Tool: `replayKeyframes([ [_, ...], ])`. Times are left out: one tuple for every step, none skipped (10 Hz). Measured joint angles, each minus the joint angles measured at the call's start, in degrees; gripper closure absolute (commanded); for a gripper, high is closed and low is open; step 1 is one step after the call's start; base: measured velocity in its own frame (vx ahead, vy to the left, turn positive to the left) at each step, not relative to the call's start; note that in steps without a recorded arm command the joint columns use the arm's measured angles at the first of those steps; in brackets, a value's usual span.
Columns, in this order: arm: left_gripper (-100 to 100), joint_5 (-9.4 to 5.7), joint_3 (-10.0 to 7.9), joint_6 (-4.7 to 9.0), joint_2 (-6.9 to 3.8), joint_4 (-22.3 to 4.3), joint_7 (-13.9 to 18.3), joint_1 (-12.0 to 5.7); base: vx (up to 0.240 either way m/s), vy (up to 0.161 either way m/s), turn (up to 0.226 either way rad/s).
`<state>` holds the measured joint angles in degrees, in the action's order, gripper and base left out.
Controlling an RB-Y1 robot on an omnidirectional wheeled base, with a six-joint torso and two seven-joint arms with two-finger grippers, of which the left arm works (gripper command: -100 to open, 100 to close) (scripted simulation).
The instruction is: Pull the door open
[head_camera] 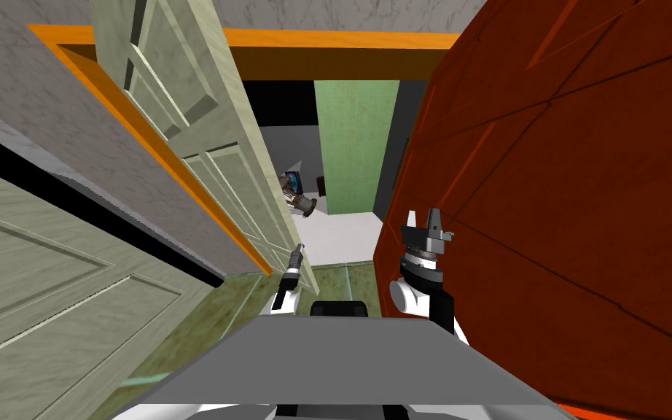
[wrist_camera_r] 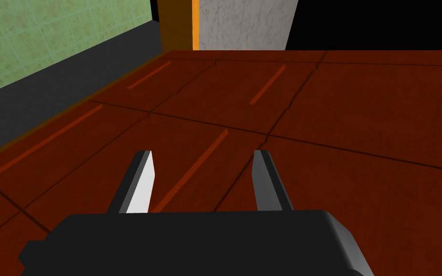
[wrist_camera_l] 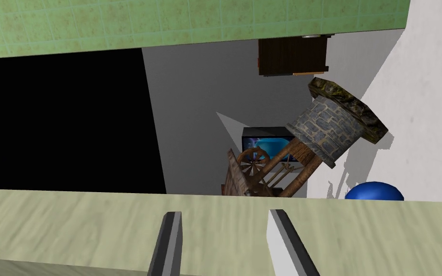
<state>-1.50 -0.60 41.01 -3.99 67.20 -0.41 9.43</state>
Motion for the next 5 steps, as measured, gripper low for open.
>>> replayKeyframes([
  [-100,0.06,0.16,0.11,0.18,-0.6,0.1,0.25,0.120,0.016,-0.019],
  [-100,0.10,0.21,-0.21,0.57,-1.6,0.1,-0.37,0.106,0.009,-0.028],
  [-100,0.14,0.29,-0.28,0.74,-2.3,0.2,-0.64,0.112,-0.005,-0.006],
  [-100,0.14,0.23,0.36,0.94,-4.0,0.2,-1.39,0.163,-0.005,-0.023],
  [-100,0.08,0.23,0.81,0.81,-5.8,0.5,-2.08,0.203,-0.005,-0.008],
])
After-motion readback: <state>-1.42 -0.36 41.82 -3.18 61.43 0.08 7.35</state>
